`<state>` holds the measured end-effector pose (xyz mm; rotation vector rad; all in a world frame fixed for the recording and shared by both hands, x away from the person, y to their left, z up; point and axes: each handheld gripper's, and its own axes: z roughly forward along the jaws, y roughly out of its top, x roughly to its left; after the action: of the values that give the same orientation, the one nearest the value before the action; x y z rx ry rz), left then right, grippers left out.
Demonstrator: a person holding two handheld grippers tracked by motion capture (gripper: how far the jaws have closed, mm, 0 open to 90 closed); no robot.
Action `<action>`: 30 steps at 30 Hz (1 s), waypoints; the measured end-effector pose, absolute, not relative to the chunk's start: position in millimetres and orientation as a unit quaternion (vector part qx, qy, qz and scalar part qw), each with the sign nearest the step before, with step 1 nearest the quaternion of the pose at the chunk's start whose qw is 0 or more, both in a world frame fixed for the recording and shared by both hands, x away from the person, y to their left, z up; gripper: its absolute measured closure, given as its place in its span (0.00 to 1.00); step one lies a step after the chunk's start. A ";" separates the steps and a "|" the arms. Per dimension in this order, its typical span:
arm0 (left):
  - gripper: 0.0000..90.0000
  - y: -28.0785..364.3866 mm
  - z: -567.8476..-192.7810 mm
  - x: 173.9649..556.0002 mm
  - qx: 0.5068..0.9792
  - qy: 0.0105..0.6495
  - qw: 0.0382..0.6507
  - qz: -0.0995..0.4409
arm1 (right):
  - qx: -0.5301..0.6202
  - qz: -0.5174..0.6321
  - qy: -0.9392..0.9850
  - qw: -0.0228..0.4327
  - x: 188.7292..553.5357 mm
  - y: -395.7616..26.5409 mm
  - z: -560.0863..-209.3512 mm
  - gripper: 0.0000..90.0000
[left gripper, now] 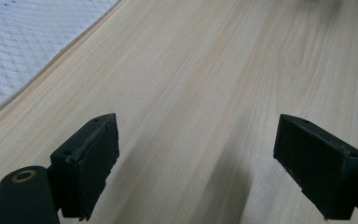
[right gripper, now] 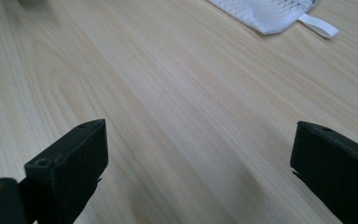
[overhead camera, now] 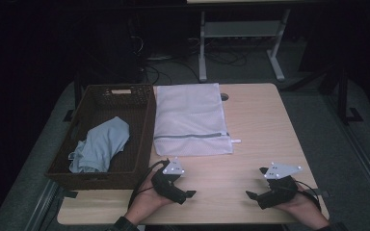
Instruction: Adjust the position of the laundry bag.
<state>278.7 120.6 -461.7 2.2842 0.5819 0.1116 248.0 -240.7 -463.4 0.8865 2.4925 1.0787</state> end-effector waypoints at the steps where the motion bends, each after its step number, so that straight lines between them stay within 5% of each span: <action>1: 0.15 120.6 -461.7 278.7 0.895 0.228 0.381 0.044 | 0.307 0.374 0.864 0.143 248.0 -240.7 -463.7 0.04; 30: 0.15 107.6 -448.0 296.6 0.888 0.248 0.384 0.045 | 0.310 0.382 0.859 0.141 247.8 -240.2 -462.4 0.04</action>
<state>296.6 107.6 -448.0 2.2633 0.6318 0.1155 247.8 -240.2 -462.4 0.8963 2.4805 1.1040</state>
